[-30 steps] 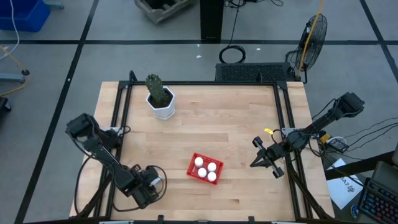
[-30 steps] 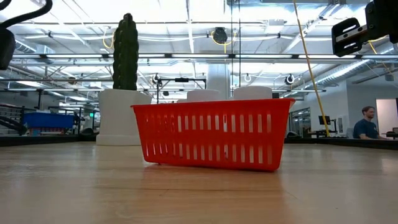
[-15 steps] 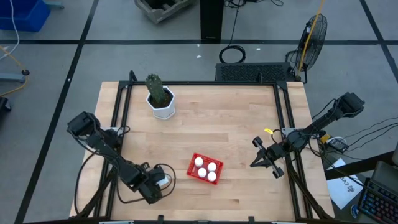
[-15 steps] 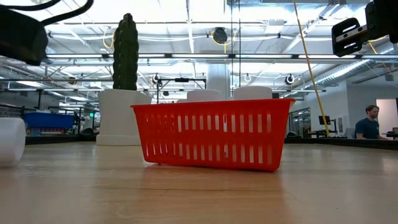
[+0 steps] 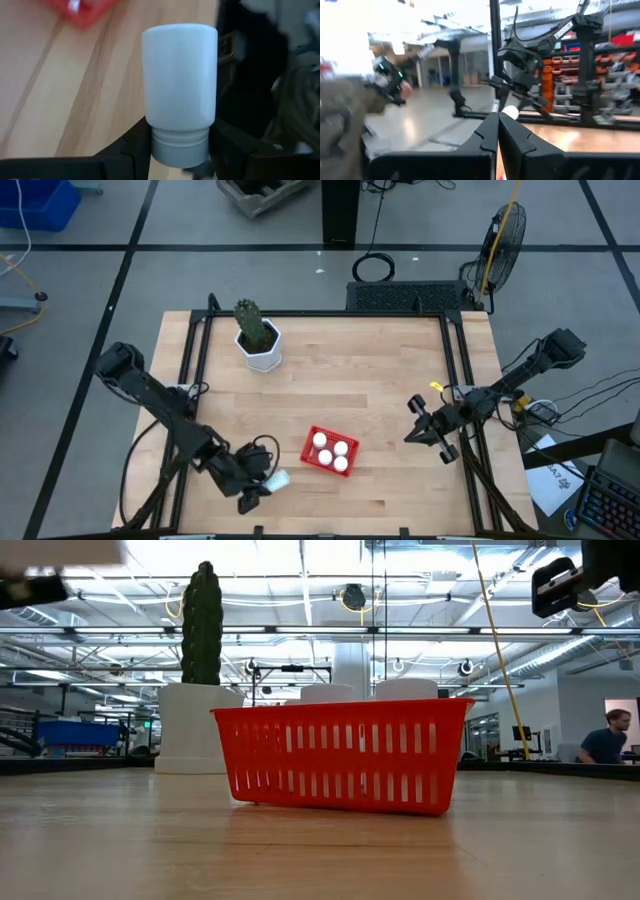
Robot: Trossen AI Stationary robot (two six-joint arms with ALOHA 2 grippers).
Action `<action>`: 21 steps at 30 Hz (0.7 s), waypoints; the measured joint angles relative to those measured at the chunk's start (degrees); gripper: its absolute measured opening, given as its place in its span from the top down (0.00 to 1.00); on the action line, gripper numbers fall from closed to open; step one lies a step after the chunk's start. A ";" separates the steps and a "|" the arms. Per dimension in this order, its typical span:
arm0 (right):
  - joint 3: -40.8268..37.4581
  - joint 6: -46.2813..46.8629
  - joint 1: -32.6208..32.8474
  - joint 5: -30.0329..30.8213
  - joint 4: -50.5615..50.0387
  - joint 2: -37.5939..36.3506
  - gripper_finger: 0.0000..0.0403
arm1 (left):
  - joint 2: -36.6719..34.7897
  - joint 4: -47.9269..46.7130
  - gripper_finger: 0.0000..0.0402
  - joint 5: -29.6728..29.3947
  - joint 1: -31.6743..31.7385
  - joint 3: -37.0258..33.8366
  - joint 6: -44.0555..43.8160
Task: Pick and place pill bottles into a basket
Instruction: Put the white pill bottle into the red bin
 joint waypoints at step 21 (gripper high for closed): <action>19.17 10.73 -4.35 11.68 -15.23 10.73 0.92 | -2.23 10.65 0.59 14.16 15.77 0.02 16.99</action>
